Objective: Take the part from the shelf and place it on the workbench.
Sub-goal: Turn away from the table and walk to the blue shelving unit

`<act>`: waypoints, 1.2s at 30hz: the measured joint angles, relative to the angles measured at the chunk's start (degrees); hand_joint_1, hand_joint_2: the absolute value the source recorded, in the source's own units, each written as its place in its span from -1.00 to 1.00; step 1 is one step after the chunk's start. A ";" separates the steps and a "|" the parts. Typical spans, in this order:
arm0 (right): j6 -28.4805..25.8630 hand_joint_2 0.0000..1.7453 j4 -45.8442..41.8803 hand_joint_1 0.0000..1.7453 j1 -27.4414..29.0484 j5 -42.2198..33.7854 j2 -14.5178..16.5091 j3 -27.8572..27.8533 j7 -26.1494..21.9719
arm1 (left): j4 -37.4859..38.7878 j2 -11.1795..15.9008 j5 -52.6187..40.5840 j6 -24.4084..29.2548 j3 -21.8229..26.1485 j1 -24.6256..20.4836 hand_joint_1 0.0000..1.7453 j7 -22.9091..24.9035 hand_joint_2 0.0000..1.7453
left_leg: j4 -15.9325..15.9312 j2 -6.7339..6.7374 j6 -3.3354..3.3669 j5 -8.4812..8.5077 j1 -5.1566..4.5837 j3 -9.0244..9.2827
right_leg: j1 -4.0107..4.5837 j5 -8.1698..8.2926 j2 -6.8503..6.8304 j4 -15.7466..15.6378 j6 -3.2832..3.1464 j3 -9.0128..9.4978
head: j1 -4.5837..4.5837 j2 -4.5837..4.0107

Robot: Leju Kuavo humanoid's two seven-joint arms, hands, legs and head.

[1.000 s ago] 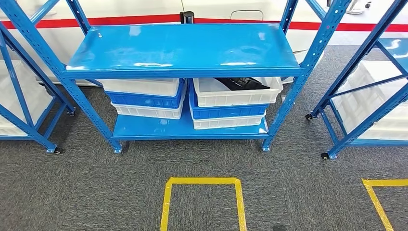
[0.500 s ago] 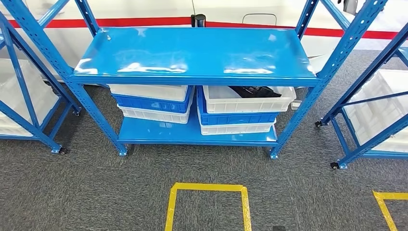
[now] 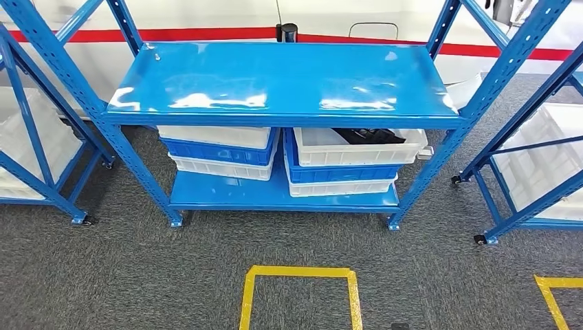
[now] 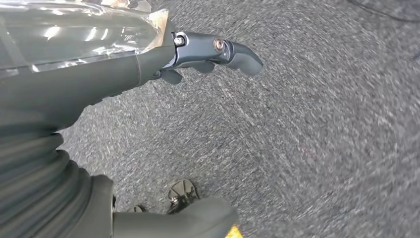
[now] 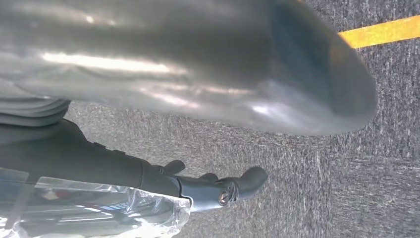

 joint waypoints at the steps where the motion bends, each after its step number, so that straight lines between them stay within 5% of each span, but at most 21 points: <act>1: -0.04 -0.50 0.00 -1.00 0.01 -0.01 -0.02 -0.11 0.00 | 0.00 0.01 -0.04 -0.01 -0.01 0.01 -1.00 0.03 1.00 | -0.05 -0.02 0.14 0.02 -0.12 0.01 | 0.01 -0.05 -0.01 -0.10 -0.31 0.13 | 0.07 0.00; 3: -0.09 -0.50 0.01 -1.00 0.03 -0.03 -0.01 -0.32 -0.01 | 0.00 0.08 -0.21 -0.01 -0.01 0.01 -1.00 0.22 1.00 | -0.03 -0.06 0.50 -0.05 -0.43 0.01 | -0.15 0.20 0.01 -0.52 -0.25 0.36 | 0.14 0.00; 6: -0.11 1.00 0.02 -1.00 0.05 -0.07 0.04 -0.53 -0.09 | 0.00 0.11 -0.49 -0.08 -0.05 0.02 -1.00 0.94 1.00 | 0.00 -0.09 0.93 -0.21 -0.61 0.02 | -0.27 0.34 0.00 -0.98 -0.01 0.65 | 0.19 0.00; 8: -0.07 1.00 0.00 -1.00 0.20 -0.54 -0.02 -0.57 -0.26 | -0.01 0.26 -0.54 -0.42 -0.73 0.16 -1.00 1.55 1.00 | 0.03 -0.09 1.11 -0.30 -0.67 0.03 | -0.31 0.37 0.00 -1.13 0.11 0.78 | 0.20 0.00; 13: 1.84 1.00 -0.22 -1.00 1.52 -4.72 -0.43 0.06 -0.90 | -0.18 1.32 1.00 -2.75 -6.57 1.35 -1.00 3.21 1.00 | 0.09 -0.07 1.39 -0.47 -0.84 0.06 | -0.48 0.31 0.00 -1.28 1.58 1.13 | 0.17 0.00; 20: 6.48 1.00 -1.20 -1.00 3.56 -11.92 -1.37 2.41 -1.38 | -1.21 2.79 4.26 -6.46 -16.85 3.36 -1.00 5.65 1.00 | -0.05 -0.07 1.37 -0.53 -0.69 0.42 | -0.41 0.13 -0.01 -1.28 1.78 0.98 | 0.16 0.00; 24: 9.14 -1.00 -1.91 -1.00 4.71 -15.99 -1.97 3.98 -1.90 | -1.99 3.51 6.09 -8.54 -23.02 4.61 -1.00 7.00 1.00 | -0.08 -0.07 1.37 -0.54 -0.58 0.48 | -0.38 0.12 -0.01 -1.27 1.77 0.99 | 0.17 0.00; 28: 11.80 -1.00 -2.63 -1.00 5.88 -20.05 -2.56 5.58 -2.09 | -2.76 4.25 7.98 -10.67 -29.08 5.85 -1.00 8.36 -1.00 | -0.08 -0.07 1.37 -0.54 -0.54 0.49 | -0.35 0.12 0.00 -1.26 1.77 1.00 | 0.17 0.00; 36: 17.36 -1.00 -4.37 -1.00 8.42 -28.58 -3.78 9.18 -2.98 | -4.54 5.90 11.84 -15.05 -42.08 8.52 -1.00 11.15 -1.00 | -0.08 -0.06 1.37 -0.54 -0.53 0.48 | -0.34 0.12 0.00 -1.27 1.76 1.01 | 0.17 0.00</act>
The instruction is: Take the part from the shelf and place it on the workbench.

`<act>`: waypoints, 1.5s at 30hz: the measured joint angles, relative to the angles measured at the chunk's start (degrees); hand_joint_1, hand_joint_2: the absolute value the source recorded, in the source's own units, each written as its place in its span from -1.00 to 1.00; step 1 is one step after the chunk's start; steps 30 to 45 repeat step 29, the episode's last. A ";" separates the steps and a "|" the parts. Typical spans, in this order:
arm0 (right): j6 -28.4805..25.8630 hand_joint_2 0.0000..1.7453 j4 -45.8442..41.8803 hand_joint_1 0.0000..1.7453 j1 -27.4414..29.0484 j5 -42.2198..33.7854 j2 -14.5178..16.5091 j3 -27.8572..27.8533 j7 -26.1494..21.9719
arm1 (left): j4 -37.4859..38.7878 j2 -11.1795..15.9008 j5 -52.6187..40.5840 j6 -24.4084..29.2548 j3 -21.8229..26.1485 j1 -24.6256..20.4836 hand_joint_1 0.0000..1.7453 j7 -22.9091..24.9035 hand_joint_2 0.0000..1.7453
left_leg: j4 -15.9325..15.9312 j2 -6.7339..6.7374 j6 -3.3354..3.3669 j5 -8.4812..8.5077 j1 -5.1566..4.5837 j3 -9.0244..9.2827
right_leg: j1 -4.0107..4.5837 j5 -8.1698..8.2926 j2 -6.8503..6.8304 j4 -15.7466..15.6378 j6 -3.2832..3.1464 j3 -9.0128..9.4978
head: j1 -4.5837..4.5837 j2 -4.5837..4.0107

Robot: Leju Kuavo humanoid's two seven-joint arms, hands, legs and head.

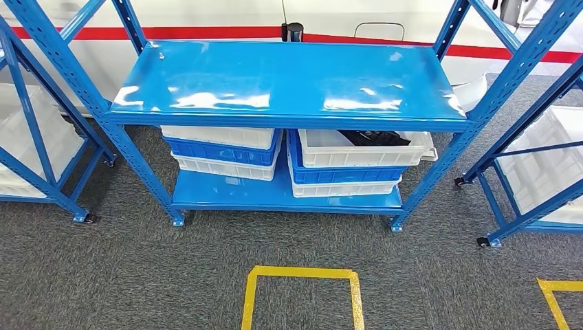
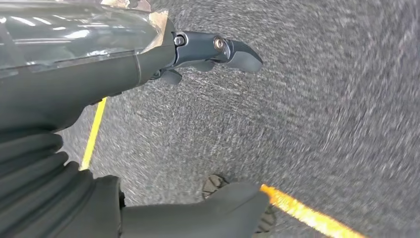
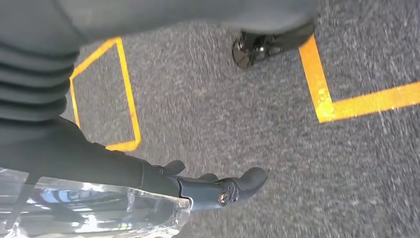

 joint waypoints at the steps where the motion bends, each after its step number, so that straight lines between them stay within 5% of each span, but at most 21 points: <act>1: 0.71 -1.00 -0.23 -1.00 0.33 -1.10 -0.15 0.46 -0.08 | -0.23 0.20 0.50 -0.57 -1.73 0.34 -1.00 0.37 -1.00 | 0.00 0.00 0.00 0.00 0.00 0.00 | 0.00 0.00 0.00 0.00 0.00 0.00 | -0.01 0.00; 24: 15.91 -1.00 -4.70 -1.00 6.65 -24.31 -3.24 9.71 -2.05 | -4.73 4.12 11.06 -12.53 -35.60 6.94 -1.00 8.10 -1.00 | -0.01 0.00 -0.04 -0.04 0.00 0.02 | 0.00 -0.02 0.00 -0.01 -0.02 -0.01 | 0.00 0.00; 45: 16.35 -1.00 -5.06 -1.00 6.96 -25.13 -3.45 10.35 -2.07 | -5.09 4.35 11.52 -12.93 -37.73 7.32 -1.00 8.39 -1.00 | -0.01 0.00 -0.04 -0.04 0.00 0.03 | 0.00 -0.02 0.00 -0.01 -0.01 -0.01 | 0.00 0.00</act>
